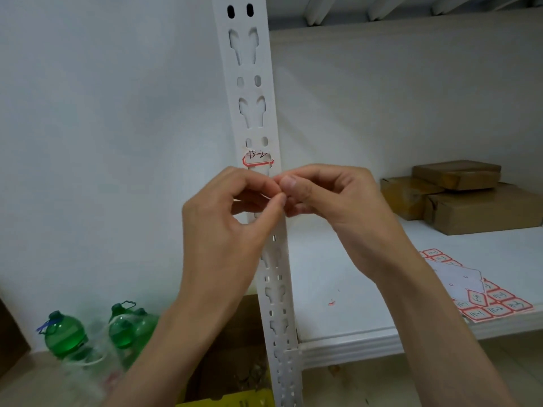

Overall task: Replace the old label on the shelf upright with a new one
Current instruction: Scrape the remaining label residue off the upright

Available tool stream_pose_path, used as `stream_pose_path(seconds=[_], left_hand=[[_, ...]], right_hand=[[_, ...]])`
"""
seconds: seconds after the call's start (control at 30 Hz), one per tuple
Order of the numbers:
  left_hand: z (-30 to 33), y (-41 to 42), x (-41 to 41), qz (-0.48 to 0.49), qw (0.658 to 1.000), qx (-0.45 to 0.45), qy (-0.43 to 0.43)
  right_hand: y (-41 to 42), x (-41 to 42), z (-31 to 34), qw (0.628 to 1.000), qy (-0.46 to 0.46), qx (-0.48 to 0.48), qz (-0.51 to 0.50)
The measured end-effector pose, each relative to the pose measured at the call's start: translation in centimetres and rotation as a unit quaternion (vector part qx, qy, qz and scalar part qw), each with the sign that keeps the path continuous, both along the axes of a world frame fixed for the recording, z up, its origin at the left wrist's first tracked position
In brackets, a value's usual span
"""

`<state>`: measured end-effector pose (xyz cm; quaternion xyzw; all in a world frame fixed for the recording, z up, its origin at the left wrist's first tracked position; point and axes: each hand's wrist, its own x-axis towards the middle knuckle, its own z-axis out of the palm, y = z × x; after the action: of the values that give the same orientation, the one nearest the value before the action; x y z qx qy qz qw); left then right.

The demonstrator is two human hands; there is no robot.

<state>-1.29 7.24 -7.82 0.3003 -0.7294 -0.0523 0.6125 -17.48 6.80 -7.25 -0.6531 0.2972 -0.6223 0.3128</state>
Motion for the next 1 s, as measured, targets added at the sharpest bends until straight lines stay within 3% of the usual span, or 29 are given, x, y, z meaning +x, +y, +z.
stream_pose_path(seconds=[0.2, 0.37, 0.5, 0.7, 0.87, 1.0], left_hand=[[-1.0, -0.1, -2.3, 0.043, 0.998, -0.044, 0.002], [-2.4, -1.8, -5.3, 0.136, 0.980, -0.098, -0.103], [-3.7, -3.0, -7.8, 0.193, 0.960, -0.030, -0.202], [-6.7, -4.3, -10.2, 0.217, 0.889, 0.134, -0.381], [-9.7, -5.6, -10.8, 0.175, 0.849, 0.231, -0.442], [-9.9, -5.5, -10.6, 0.173, 0.828, 0.253, -0.470]], right_hand=[[-0.5, -2.2, -0.8, 0.997, -0.031, 0.052, 0.050], [-1.7, -4.6, -2.6, 0.992, -0.052, 0.117, 0.011], [-2.9, -6.5, -5.0, 0.985, -0.019, 0.173, -0.016], [-5.2, -7.8, -8.9, 0.929, 0.097, 0.243, -0.261], [-6.3, -7.7, -11.7, 0.905, 0.151, 0.299, -0.262], [-6.8, -7.2, -13.1, 0.891, 0.195, 0.313, -0.264]])
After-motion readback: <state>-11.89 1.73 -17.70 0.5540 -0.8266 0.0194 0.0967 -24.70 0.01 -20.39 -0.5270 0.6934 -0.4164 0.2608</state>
